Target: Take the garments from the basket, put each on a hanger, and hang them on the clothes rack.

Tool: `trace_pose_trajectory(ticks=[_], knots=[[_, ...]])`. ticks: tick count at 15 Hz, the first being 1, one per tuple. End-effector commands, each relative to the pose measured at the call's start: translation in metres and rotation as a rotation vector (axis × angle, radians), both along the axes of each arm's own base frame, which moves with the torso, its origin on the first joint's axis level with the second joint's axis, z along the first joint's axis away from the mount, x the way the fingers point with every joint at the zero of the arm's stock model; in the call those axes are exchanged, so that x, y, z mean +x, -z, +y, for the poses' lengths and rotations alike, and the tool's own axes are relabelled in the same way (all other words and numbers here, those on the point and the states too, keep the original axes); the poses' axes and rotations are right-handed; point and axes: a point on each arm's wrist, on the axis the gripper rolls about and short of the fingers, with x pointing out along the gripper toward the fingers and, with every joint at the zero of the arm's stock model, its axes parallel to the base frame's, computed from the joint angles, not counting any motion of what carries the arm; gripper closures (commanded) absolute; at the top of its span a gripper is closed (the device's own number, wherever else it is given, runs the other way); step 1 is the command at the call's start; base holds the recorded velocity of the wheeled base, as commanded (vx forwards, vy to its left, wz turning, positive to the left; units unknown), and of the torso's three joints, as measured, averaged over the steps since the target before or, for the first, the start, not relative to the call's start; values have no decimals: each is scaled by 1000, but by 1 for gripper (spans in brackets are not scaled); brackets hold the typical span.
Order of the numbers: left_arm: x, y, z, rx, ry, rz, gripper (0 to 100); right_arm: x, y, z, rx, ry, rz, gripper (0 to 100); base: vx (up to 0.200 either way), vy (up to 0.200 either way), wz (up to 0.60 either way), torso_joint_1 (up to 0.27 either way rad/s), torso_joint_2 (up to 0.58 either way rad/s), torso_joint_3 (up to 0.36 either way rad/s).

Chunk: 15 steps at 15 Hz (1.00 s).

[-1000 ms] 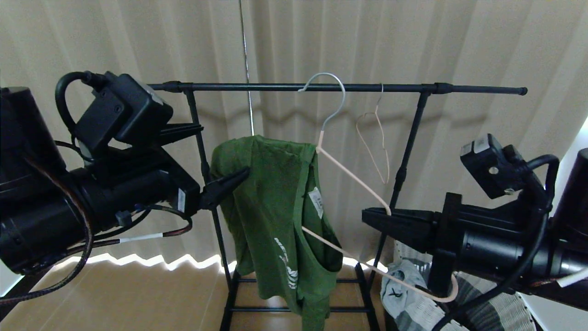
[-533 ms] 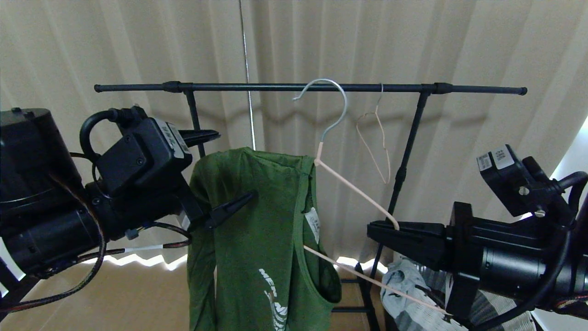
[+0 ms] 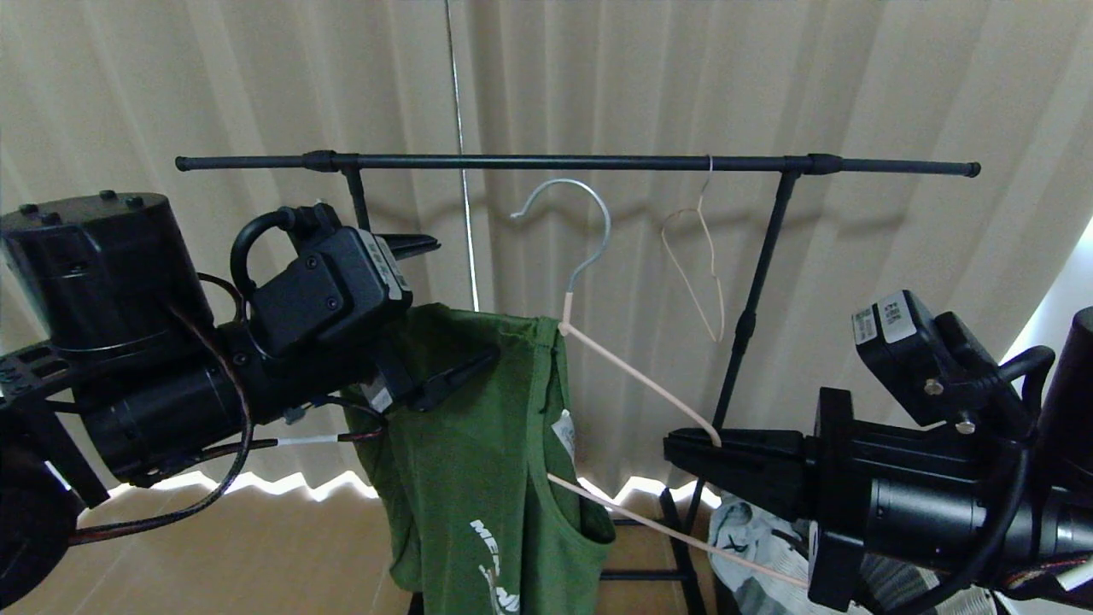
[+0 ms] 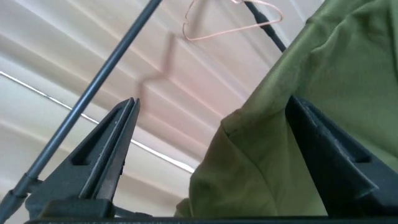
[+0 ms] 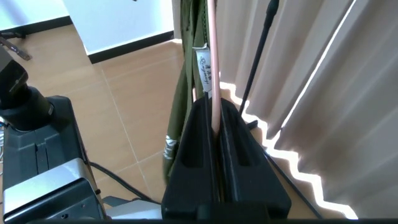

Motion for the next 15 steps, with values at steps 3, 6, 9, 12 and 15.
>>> trace_pose_trajectory(ticks=[3,6,9,12,15], knots=[[5,6,-3,10,0,19,0,-1,1,-1,-3,-2,2,100,0,0,0,0,0,0],[5,6,-3,12,0,20,100,-1,2,0,-4,-3,3,100,0,0,0,0,0,0],[4,7,-3,13,3,21,100,-1,2,0,-5,-3,4,100,0,0,0,0,0,0],[4,8,-3,13,3,25,100,-1,3,-1,-6,-3,5,100,0,0,0,0,0,0],[5,8,-3,15,3,27,100,-2,3,-1,-6,-3,5,100,0,0,0,0,0,0]])
